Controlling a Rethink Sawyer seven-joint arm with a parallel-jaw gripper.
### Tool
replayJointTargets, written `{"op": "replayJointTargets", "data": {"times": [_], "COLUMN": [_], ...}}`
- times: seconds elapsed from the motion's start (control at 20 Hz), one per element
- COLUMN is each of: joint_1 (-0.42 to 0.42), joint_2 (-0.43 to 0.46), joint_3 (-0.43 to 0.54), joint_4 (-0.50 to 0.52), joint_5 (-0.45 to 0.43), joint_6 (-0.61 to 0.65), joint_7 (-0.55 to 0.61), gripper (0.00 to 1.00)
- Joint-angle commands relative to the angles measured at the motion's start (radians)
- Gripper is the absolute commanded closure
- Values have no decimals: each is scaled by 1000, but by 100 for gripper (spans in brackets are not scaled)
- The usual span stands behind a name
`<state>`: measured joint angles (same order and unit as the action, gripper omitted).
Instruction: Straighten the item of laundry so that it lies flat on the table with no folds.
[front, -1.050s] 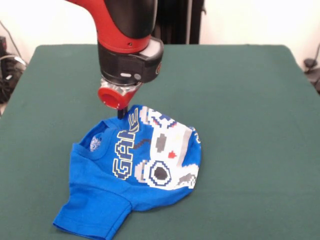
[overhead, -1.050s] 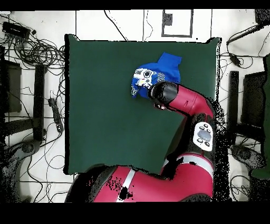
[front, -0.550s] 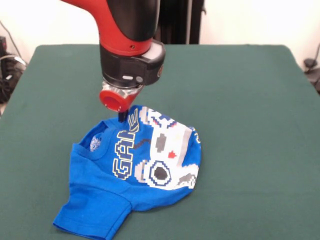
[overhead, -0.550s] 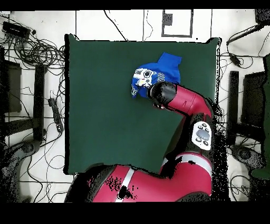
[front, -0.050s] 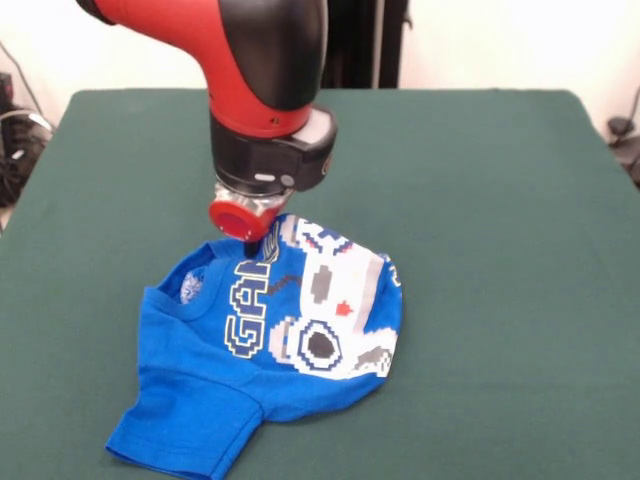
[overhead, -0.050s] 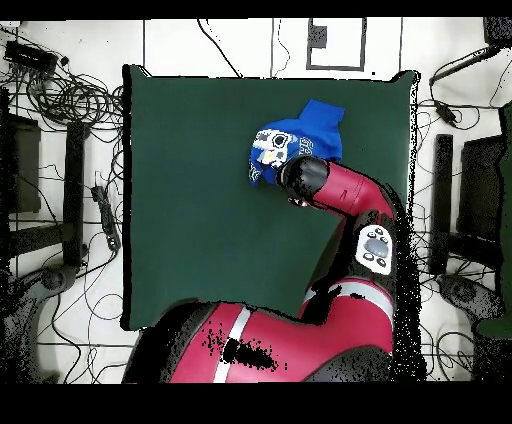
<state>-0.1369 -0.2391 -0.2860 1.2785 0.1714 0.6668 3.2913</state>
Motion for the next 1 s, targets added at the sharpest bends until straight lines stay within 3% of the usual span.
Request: {"op": "replayJointTargets", "data": {"times": [0.05, 0.5, 0.8, 1.0], "joint_1": [42, 30, -31, -41], "joint_2": [73, 46, -88, -145], "joint_3": [79, 71, 79, 59], "joint_4": [0, 46, 227, 277], "joint_5": [-1, -21, -74, -114], "joint_6": [-21, -28, -42, -17], "joint_7": [27, -3, -119, -136], "gripper": [100, 100, 100, 100]}}
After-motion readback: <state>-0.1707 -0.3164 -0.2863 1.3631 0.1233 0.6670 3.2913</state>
